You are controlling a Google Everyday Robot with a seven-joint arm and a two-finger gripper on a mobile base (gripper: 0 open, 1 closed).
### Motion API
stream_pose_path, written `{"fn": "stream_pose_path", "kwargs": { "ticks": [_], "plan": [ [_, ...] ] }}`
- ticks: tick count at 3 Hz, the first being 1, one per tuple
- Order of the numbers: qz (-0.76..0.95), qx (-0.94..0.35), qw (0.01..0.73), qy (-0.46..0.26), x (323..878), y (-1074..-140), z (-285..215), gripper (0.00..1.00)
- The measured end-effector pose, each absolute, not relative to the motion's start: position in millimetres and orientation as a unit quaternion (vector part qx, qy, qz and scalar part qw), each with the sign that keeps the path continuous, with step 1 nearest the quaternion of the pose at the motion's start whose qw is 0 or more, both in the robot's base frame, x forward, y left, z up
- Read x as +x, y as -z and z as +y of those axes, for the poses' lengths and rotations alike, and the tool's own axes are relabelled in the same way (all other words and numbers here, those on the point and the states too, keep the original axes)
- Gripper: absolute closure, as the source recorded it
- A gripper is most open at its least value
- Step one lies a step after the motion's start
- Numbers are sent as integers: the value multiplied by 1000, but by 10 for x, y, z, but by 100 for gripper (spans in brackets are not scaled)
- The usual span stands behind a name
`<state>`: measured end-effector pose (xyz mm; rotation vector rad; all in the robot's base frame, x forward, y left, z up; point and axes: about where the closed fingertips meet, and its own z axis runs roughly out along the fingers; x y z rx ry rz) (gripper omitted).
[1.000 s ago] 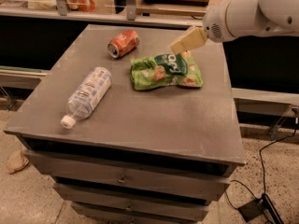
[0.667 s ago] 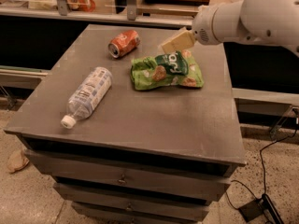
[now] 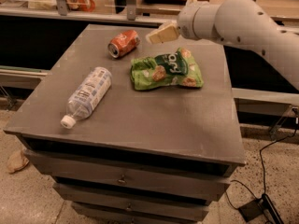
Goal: Pick coke can
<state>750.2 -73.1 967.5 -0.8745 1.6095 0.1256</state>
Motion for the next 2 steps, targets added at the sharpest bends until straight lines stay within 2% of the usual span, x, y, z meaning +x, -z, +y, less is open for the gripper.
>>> {"fn": "stream_pose_path", "kwargs": {
  "ticks": [1, 2],
  "plan": [
    [684, -380, 621, -45, 7668, -9684, -619, 0],
    [674, -409, 615, 11, 7960, -9654, -744, 0]
  ]
}}
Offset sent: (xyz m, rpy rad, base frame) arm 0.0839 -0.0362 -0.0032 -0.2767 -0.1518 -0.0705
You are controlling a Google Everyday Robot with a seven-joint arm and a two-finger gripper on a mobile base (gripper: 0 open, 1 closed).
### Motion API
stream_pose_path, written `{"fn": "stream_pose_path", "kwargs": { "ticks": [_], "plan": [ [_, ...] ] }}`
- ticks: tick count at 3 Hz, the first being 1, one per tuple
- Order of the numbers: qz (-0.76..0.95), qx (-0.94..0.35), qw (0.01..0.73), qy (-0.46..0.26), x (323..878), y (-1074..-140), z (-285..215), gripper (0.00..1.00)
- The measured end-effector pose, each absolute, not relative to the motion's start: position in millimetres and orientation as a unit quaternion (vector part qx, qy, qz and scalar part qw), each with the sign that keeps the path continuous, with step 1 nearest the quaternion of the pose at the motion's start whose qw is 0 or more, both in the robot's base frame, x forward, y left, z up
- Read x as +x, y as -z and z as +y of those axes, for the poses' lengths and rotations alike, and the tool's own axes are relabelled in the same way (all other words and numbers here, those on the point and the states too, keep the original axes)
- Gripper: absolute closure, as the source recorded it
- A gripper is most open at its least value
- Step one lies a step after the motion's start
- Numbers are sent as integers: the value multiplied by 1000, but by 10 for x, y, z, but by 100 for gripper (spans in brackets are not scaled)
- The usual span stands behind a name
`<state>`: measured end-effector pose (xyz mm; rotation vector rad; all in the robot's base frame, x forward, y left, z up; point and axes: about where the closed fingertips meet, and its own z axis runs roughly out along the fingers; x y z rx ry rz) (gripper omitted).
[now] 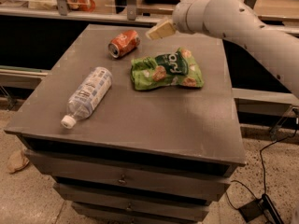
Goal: Pick coke can
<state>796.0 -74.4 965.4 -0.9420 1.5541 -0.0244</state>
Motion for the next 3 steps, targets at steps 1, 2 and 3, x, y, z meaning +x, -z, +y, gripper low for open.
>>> {"fn": "stream_pose_path", "kwargs": {
  "ticks": [1, 2, 3],
  "plan": [
    [654, -449, 605, 56, 8170, -9658, -852, 0],
    [625, -502, 595, 66, 8315, -9625, -912, 0],
    [583, -560, 587, 51, 8411, -9612, -775, 0]
  ]
}}
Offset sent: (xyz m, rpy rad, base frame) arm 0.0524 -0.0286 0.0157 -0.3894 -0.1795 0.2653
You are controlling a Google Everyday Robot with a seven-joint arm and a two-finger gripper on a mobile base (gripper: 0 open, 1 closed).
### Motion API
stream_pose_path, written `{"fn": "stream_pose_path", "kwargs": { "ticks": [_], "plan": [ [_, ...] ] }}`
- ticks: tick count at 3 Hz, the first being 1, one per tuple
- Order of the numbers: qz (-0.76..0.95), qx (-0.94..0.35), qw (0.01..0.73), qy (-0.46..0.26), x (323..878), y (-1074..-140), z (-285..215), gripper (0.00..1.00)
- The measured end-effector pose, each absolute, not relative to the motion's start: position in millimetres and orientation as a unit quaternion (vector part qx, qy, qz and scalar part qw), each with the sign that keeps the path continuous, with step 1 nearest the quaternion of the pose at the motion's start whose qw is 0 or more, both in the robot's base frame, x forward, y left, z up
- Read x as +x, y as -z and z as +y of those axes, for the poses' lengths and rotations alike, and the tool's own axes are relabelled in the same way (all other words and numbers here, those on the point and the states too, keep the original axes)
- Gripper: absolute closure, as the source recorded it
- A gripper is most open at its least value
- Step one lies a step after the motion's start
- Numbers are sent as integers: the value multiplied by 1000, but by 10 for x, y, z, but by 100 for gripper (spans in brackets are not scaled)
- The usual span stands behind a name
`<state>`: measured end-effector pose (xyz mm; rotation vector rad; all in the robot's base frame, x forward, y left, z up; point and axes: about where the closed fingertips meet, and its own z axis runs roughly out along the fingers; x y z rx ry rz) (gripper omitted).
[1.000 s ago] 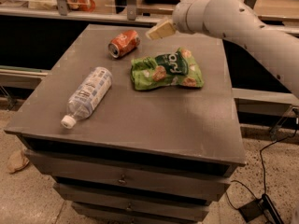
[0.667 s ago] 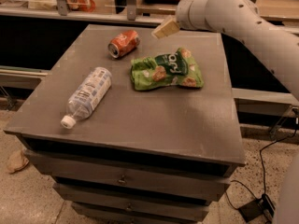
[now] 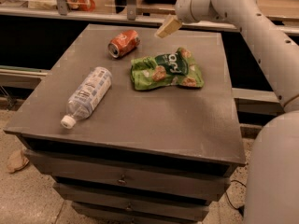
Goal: Pick coke can
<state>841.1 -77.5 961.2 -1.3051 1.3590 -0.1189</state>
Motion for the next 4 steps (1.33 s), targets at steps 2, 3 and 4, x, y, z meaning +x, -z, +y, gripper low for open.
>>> {"fn": "stream_pose_path", "kwargs": {
  "ticks": [2, 3, 4],
  "plan": [
    [487, -680, 547, 37, 8326, -9772, -380, 0],
    [458, -741, 491, 26, 8073, -9712, -247, 0],
    [448, -793, 413, 7, 7691, -9529, -274, 0]
  ]
}}
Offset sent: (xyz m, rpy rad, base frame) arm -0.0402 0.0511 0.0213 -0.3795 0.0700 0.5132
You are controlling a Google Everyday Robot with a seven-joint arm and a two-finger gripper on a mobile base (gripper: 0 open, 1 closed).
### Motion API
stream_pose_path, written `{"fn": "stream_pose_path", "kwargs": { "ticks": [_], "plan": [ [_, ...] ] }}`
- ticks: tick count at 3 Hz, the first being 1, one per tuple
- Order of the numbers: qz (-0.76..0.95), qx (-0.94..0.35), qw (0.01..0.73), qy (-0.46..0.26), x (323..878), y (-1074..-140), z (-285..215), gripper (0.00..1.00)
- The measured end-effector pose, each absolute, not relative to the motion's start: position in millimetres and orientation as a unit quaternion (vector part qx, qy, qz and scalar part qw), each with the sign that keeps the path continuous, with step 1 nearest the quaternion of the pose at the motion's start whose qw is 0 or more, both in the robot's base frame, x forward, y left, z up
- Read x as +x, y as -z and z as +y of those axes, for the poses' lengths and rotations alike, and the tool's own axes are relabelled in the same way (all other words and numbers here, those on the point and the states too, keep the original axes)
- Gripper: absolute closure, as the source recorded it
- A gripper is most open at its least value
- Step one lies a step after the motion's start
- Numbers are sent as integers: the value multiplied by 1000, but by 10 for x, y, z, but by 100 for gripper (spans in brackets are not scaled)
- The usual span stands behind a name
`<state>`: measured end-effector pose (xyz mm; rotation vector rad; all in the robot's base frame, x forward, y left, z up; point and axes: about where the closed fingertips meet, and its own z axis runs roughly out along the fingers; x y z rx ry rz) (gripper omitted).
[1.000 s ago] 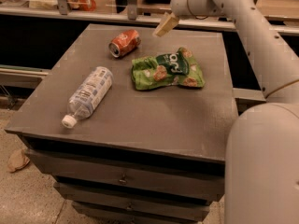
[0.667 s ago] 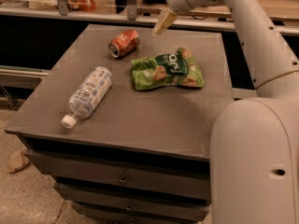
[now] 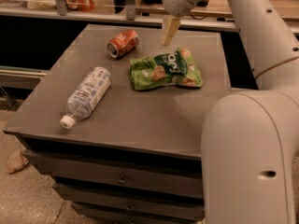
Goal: Pick coke can
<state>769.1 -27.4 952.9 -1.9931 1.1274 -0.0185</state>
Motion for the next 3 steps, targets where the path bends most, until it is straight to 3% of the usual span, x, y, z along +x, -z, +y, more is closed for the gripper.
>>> {"fn": "stream_pose_path", "kwargs": {
  "ticks": [1, 2, 3],
  "plan": [
    [452, -816, 359, 19, 7255, -9450, -407, 0],
    [452, -807, 377, 57, 7173, -9404, -330, 0],
    [427, -795, 414, 121, 7453, -9301, -84, 0]
  ]
}}
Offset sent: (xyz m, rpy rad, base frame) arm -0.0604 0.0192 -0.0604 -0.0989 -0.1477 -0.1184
